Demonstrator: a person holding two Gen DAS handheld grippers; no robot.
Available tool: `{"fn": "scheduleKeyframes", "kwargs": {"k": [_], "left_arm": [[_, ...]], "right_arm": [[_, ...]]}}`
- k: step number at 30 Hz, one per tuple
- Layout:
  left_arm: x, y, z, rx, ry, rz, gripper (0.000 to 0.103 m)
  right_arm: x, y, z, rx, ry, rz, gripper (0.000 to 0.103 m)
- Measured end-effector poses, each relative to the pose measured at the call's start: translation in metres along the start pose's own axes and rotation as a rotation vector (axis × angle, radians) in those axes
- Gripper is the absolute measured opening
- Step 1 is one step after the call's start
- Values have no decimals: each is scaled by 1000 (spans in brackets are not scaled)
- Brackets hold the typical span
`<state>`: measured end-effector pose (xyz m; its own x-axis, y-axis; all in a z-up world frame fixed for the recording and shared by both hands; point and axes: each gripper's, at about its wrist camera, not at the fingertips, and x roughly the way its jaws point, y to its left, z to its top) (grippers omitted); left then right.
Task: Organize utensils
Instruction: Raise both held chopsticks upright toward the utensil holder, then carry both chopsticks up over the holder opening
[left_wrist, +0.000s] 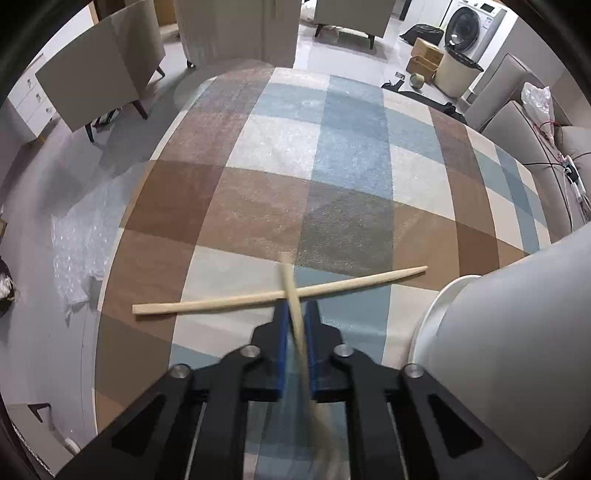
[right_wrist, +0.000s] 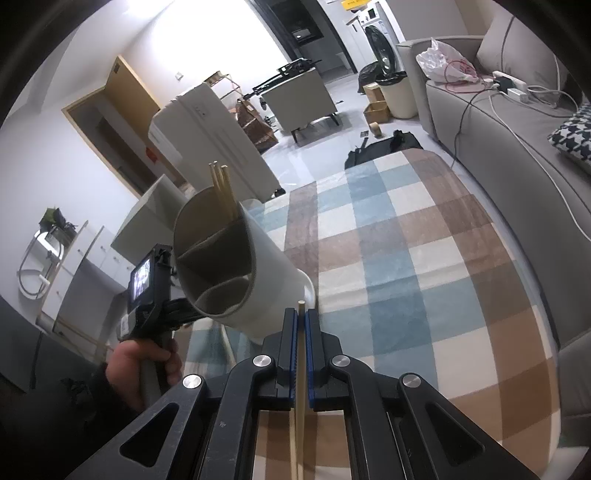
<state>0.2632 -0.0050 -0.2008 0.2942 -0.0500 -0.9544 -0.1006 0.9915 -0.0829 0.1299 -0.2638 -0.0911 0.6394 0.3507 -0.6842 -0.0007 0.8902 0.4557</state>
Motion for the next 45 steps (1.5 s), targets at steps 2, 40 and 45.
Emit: {"fn": "scheduleKeyframes", "kwargs": {"k": [2,40,45], "left_arm": [[-1,3,-3,-10,4,-22,2],[-228,-23,-15,-17,-646,-414,2],[-227,-32,23,-9,-729,-416,2]], "right_arm": [[0,0,0,1,2,-3,3],[-91,86,51,-182,-215,126,3],[-101,99,104,-181,-255,155,3]]}}
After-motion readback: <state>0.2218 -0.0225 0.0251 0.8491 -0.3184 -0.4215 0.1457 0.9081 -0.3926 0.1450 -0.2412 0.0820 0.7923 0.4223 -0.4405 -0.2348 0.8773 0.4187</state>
